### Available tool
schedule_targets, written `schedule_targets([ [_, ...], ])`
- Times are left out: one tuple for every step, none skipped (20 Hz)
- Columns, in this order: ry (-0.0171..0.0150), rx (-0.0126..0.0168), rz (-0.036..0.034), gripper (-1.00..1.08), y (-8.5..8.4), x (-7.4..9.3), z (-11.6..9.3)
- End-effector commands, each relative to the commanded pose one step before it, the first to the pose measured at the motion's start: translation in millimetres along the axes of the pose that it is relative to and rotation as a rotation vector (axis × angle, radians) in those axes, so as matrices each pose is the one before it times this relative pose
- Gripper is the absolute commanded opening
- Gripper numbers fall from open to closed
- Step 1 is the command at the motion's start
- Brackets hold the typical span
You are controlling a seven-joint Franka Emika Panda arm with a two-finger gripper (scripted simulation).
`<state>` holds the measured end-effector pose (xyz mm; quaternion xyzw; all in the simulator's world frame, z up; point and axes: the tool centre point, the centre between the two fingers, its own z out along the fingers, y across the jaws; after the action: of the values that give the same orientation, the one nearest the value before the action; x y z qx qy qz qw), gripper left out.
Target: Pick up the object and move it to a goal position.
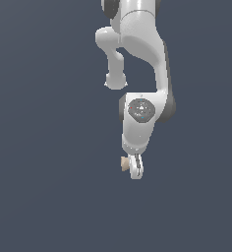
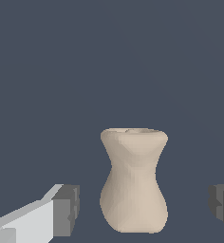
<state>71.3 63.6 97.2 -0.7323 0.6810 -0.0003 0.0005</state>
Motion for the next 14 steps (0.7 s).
schedule_targets([
  [0.00014,-0.00136,0.00096,1.0,0.64,0.13,9.46],
  [0.00001,0.00003,0.00069,1.0,0.17,0.13,5.32],
  [0.00001,0.00003,0.00069,1.0,0.22,0.08,6.08],
  [0.00001,0.00002,0.00069,1.0,0.23,0.08,6.04],
  [0.0,0.0,0.0,1.0,0.19,-0.34,5.21],
  [0.00002,0.00004,0.00098,1.0,0.12,0.39,4.33],
  [0.0,0.0,0.0,1.0,0.04,-0.22,3.51],
  [0.00001,0.00005,0.00069,1.0,-0.06,0.31,2.63],
  [0.0,0.0,0.0,1.0,-0.17,-0.1,1.81],
  [0.0,0.0,0.0,1.0,-0.29,-0.04,0.96],
  [0.0,0.0,0.0,1.0,-0.41,0.03,0.11],
  [-0.00001,0.0001,-0.00068,1.0,-0.41,-0.4,-0.61],
  [0.0,0.0,0.0,1.0,-0.14,0.03,-0.27],
  [0.0,0.0,0.0,-1.0,0.0,0.0,0.0],
])
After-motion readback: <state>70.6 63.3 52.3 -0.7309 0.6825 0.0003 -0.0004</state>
